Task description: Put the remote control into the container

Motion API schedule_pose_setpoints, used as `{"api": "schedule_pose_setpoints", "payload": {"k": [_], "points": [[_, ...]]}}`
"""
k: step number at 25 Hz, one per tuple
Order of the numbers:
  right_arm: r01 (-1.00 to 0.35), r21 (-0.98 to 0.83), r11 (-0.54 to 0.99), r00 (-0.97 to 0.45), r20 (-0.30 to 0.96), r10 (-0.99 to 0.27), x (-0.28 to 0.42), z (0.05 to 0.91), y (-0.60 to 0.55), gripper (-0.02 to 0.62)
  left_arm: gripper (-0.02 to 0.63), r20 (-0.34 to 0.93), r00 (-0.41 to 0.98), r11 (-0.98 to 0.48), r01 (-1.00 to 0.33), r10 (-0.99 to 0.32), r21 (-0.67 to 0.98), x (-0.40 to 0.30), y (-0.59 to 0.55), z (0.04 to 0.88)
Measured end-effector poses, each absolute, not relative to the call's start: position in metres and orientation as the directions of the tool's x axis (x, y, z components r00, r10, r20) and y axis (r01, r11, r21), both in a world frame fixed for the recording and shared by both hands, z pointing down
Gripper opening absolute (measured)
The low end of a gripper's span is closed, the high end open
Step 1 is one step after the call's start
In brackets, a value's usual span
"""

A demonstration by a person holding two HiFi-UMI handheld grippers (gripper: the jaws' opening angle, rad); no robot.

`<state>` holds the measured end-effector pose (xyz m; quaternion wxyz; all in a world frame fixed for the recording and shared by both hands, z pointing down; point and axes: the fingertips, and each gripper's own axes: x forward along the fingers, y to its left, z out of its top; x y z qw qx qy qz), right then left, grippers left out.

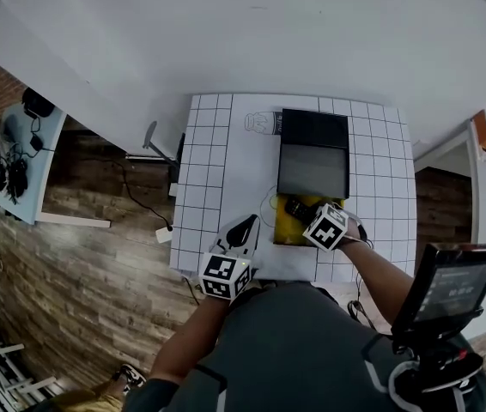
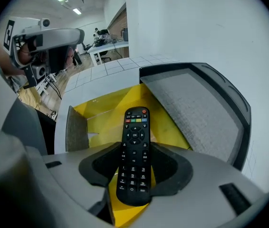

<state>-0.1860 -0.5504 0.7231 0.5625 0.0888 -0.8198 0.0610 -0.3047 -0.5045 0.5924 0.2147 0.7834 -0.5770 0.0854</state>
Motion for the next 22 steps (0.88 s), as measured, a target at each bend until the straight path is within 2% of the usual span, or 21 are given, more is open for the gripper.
{"api": "schedule_pose_setpoints", "payload": {"k": [12, 16, 22], "points": [[-0.206, 0.011, 0.979, -0.332, 0.940, -0.080, -0.186, 0.726, -0.548, 0.207, 0.009, 0.358, 0.311, -0.237, -0.942, -0.880, 0.237, -0.303, -0.499, 0.577], [-0.197, 0.037, 0.980, -0.347, 0.932, -0.105, -0.188, 0.721, -0.547, 0.261, 0.009, 0.341, 0.293, -0.222, -0.947, -0.893, 0.231, -0.306, -0.496, 0.566], [-0.243, 0.087, 0.966, -0.487, 0.851, -0.199, -0.181, 0.677, -0.550, 0.261, 0.009, 0.295, 0.268, -0.208, -0.953, -0.917, 0.220, -0.301, -0.486, 0.540]]}}
